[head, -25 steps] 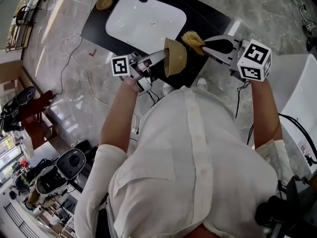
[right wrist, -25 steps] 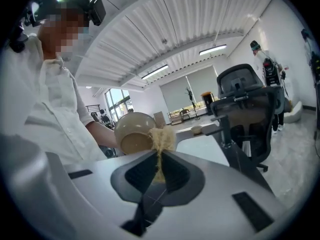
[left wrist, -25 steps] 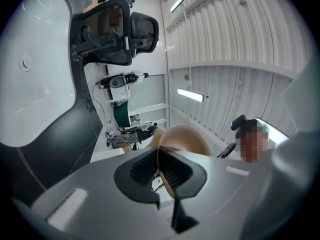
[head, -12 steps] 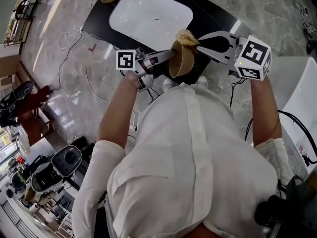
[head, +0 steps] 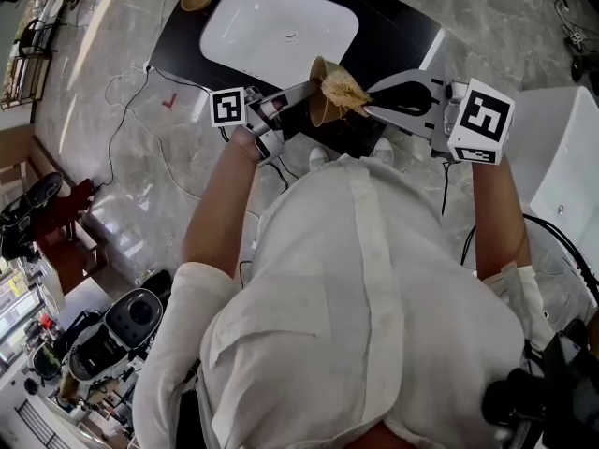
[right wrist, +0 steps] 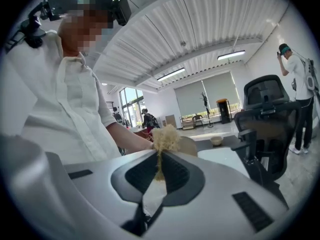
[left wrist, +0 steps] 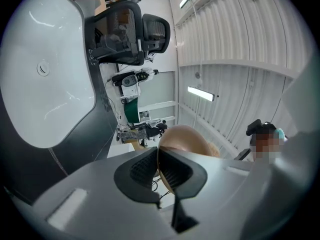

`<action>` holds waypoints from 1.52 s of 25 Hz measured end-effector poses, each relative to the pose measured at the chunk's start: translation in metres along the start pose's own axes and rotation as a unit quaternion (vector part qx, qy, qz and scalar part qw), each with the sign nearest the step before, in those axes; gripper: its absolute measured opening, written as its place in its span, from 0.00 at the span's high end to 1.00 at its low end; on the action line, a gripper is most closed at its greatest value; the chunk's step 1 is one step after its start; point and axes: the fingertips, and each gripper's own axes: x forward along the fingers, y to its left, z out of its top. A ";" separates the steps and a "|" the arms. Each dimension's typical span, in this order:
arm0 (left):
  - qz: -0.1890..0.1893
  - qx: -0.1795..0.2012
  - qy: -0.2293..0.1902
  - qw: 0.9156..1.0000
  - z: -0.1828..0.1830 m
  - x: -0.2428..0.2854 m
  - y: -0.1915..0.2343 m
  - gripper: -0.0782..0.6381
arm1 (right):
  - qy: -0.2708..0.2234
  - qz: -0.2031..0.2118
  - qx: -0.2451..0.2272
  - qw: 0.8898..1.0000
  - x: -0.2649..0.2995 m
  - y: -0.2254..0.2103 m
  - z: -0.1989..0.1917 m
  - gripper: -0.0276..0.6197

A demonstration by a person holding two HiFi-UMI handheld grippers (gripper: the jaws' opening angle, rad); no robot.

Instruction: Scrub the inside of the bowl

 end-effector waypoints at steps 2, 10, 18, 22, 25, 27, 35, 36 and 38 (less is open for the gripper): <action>-0.012 -0.010 -0.008 1.000 0.002 -0.001 -0.002 0.87 | -0.003 0.013 0.000 1.000 0.005 0.014 -0.004 0.92; -0.065 -0.021 -0.001 0.998 -0.004 0.008 -0.023 0.87 | 0.008 0.033 0.001 0.999 0.023 0.046 -0.028 0.92; -0.103 -0.003 0.051 0.993 -0.017 0.012 -0.050 0.87 | 0.075 0.014 -0.007 0.997 0.039 0.032 -0.063 0.92; -0.089 0.023 0.091 0.992 -0.032 0.013 -0.052 0.87 | 0.110 -0.002 -0.020 0.994 0.038 0.026 -0.077 0.92; -0.074 0.049 0.125 0.988 -0.039 0.018 -0.046 0.87 | 0.137 -0.022 -0.028 0.990 0.030 0.010 -0.091 0.92; -0.051 0.070 0.145 0.986 -0.039 0.021 -0.039 0.87 | 0.147 -0.038 -0.029 0.988 0.023 -0.004 -0.094 0.92; 0.041 0.124 0.226 0.965 -0.044 0.048 -0.009 0.87 | 0.103 -0.109 -0.007 0.989 -0.025 -0.057 -0.075 0.92; 0.050 0.123 0.226 0.965 -0.043 0.049 -0.004 0.87 | 0.094 -0.116 -0.003 0.989 -0.030 -0.060 -0.073 0.92; 0.068 0.120 0.216 0.967 -0.039 0.054 0.004 0.87 | 0.075 -0.132 0.007 0.988 -0.043 -0.065 -0.071 0.92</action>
